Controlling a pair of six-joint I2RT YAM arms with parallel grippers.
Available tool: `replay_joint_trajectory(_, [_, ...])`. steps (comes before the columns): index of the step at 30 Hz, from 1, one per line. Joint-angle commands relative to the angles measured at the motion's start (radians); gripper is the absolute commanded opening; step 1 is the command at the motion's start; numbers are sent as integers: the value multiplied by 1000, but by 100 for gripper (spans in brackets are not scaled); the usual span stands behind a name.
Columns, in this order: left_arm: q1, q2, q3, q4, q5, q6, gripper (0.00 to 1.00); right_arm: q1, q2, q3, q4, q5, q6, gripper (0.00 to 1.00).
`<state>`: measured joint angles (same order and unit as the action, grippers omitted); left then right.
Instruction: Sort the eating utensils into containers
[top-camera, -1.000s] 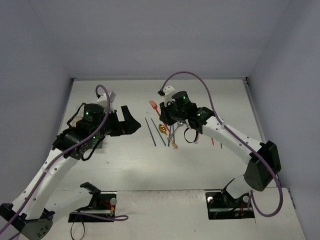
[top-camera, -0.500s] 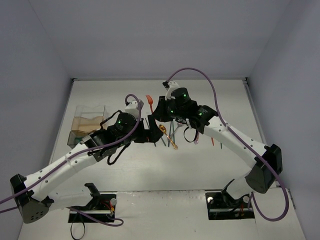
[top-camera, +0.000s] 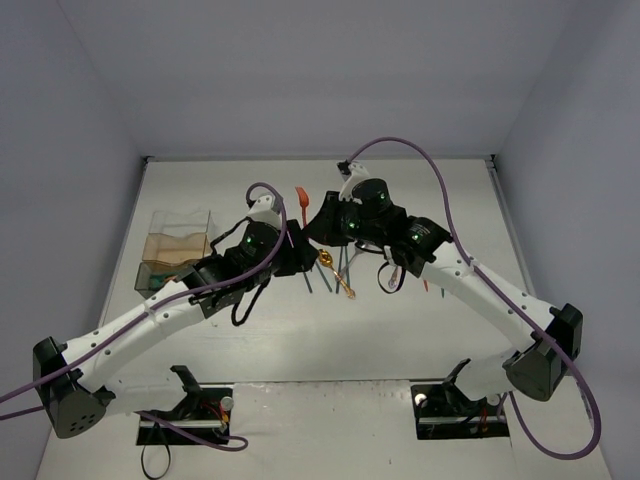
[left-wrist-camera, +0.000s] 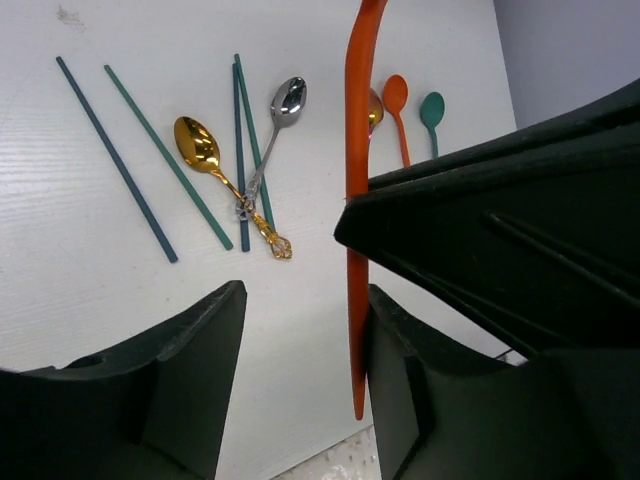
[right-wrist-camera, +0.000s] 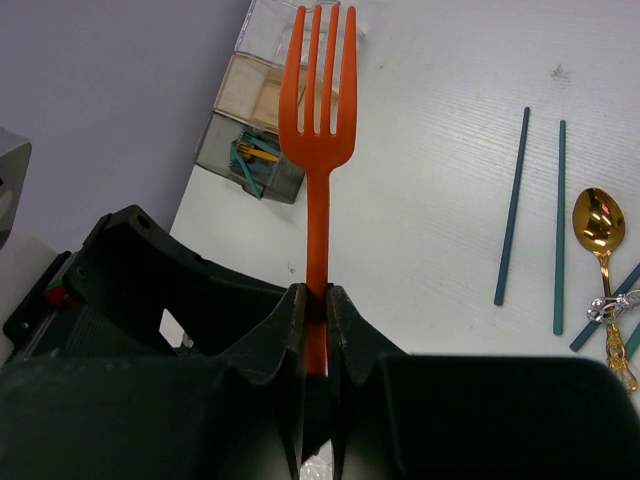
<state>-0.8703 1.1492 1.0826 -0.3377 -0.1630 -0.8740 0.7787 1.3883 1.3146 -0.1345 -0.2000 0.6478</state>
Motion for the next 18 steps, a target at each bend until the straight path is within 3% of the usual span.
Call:
replay_joint_trajectory(1, [-4, -15, -1, 93, -15, -62, 30, 10, -45, -18, 44, 23, 26, 0])
replay_joint_trajectory(5, [-4, -22, -21, 114, 4, -94, 5, 16, -51, -31, 44, 34, 26, 0])
replay_joint_trajectory(9, [-4, -30, -61, 143, 21, -142, 0, 18, -55, -38, 44, 50, 21, 7])
replay_joint_trajectory(14, [-4, -67, -113, 128, -6, -226, 0, 16, -76, -44, 39, 117, -3, 60])
replay_joint_trajectory(18, [-1, -111, -142, 57, -76, -308, 0, -16, -97, -34, 23, 142, -45, 87])
